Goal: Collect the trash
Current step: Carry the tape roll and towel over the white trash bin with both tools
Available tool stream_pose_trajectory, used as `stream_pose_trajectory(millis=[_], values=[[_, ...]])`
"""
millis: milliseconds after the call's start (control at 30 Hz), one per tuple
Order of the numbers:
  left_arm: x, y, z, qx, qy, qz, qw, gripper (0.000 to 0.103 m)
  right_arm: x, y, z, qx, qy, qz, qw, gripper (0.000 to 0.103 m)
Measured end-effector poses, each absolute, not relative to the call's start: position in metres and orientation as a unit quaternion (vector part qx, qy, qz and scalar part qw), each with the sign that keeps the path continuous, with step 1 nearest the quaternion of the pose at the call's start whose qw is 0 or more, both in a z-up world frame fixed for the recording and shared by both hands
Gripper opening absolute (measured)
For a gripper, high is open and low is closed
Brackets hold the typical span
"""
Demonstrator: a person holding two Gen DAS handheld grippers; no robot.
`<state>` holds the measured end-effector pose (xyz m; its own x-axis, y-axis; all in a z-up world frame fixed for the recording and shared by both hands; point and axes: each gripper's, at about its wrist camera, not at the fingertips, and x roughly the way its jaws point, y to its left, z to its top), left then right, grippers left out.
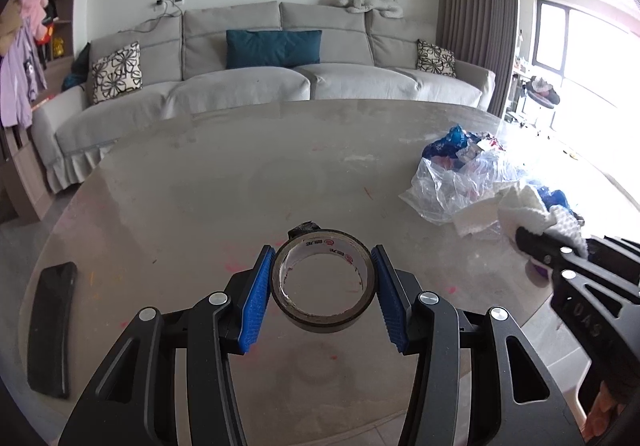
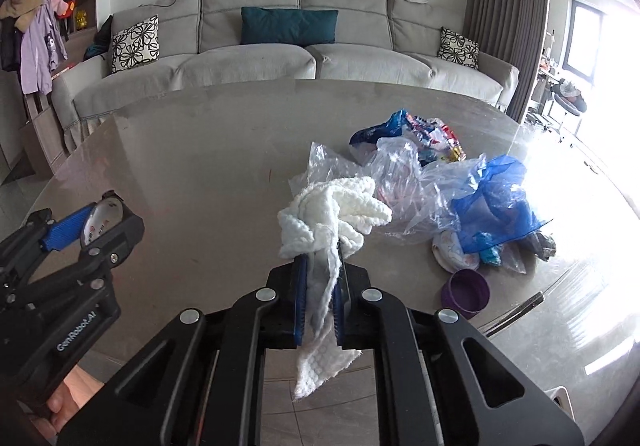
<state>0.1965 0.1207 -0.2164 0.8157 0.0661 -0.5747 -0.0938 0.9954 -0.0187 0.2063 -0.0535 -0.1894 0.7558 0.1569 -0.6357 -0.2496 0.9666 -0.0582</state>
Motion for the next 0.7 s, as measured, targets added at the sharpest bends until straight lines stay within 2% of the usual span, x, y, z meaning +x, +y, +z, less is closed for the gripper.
stream_pose_trajectory(millis=[167, 433, 700], values=[[0.191, 0.106, -0.208, -0.009, 0.290, 0.027, 0.957, 0.049, 0.180, -0.077, -0.162, -0.074, 0.303, 0.091, 0.946, 0.011], [0.179, 0.064, -0.187, 0.020, 0.280, -0.030, 0.959, 0.049, 0.140, -0.128, -0.138, -0.098, 0.300, 0.043, 0.948, 0.011], [0.169, -0.012, -0.176, 0.043, 0.293, -0.136, 0.945, 0.049, 0.091, -0.205, -0.127, -0.086, 0.298, -0.049, 0.949, 0.011]])
